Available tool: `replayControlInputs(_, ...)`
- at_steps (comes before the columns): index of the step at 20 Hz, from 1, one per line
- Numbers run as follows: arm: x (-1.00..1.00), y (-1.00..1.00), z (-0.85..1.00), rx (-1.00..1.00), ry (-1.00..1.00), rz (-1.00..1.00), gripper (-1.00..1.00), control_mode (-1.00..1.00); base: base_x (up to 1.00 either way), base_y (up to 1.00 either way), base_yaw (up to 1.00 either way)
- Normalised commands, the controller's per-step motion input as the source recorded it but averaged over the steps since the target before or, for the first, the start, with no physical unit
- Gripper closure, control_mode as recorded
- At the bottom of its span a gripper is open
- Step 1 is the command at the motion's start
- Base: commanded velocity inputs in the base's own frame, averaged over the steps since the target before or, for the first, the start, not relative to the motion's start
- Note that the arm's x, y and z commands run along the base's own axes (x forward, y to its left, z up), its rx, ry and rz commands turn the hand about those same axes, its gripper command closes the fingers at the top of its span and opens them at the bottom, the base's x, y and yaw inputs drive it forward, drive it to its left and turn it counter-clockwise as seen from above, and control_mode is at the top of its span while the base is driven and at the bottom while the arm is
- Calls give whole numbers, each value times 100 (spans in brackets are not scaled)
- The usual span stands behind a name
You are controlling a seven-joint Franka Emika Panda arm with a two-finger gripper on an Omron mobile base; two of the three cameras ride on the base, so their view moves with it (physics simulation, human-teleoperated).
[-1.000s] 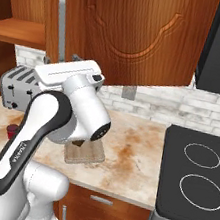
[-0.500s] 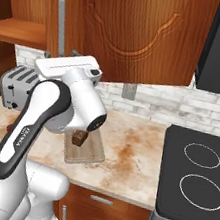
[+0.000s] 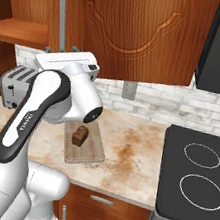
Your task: Pick the bread, place it on the cutting board, pick the jam, place it on the counter, and close the cabinet.
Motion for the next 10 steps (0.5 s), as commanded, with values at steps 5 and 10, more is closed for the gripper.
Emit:
replayControlInputs(5, 22, 35, 0, 0, 0, 0, -100, -100, 0, 0, 0)
replayControlInputs(10, 14, 31, 0, 0, 0, 0, -100, -100, 0, 0, 0)
